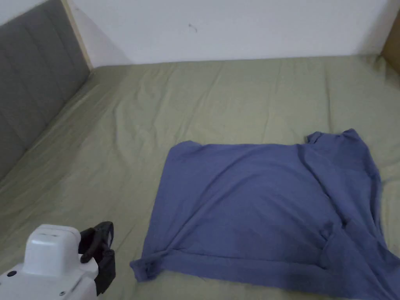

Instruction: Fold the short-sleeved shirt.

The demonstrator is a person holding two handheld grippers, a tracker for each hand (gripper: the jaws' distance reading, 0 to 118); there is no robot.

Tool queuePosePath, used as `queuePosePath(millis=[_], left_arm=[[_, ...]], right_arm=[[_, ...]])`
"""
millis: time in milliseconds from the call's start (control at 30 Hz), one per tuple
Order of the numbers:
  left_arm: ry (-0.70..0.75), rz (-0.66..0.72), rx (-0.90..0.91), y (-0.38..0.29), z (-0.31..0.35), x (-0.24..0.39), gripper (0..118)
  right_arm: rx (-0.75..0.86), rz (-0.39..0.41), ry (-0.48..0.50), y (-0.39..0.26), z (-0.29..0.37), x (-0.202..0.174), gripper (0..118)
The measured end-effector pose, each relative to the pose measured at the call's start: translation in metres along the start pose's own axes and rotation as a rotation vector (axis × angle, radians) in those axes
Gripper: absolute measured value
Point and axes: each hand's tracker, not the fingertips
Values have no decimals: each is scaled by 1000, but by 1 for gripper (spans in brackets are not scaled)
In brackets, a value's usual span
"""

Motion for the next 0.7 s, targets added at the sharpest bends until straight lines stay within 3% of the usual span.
queuePosePath(millis=[200,233,267,300,333,367,533,567,600,633,667,700], left_arm=[[-91,-5,-335,-42,-68,-7,0],[-117,-1,-381,-48,-83,-11,10],[-113,-30,-433,-55,-98,-14,47],[-92,-57,-491,-63,-119,-15,101],[-81,-79,-494,-69,-128,-17,114],[-69,-107,-465,-73,-140,-17,106],[-99,-107,-534,-76,-172,-16,107],[-102,-110,-526,-77,-177,-18,99],[-123,-104,-535,-78,-181,-18,73],[-134,-88,-565,-79,-185,-18,13],[-164,-52,-585,-83,-189,-18,3],[-129,-68,-560,-83,-189,-18,2]], right_arm=[[-43,6,3,-9,-4,3,0],[-51,1,2,-11,-5,3,0],[-62,-3,7,-12,-6,2,0],[-66,-2,3,-14,-7,1,0],[-73,1,5,-18,-7,2,0],[-83,10,1,-19,-9,2,0],[-132,28,-4,-25,-16,2,0],[-144,28,-8,-25,-19,3,0],[-150,28,-10,-27,-19,3,0],[-159,27,-10,-28,-21,4,0],[-173,27,-12,-30,-24,6,0],[-193,29,-17,-31,-27,9,0]])
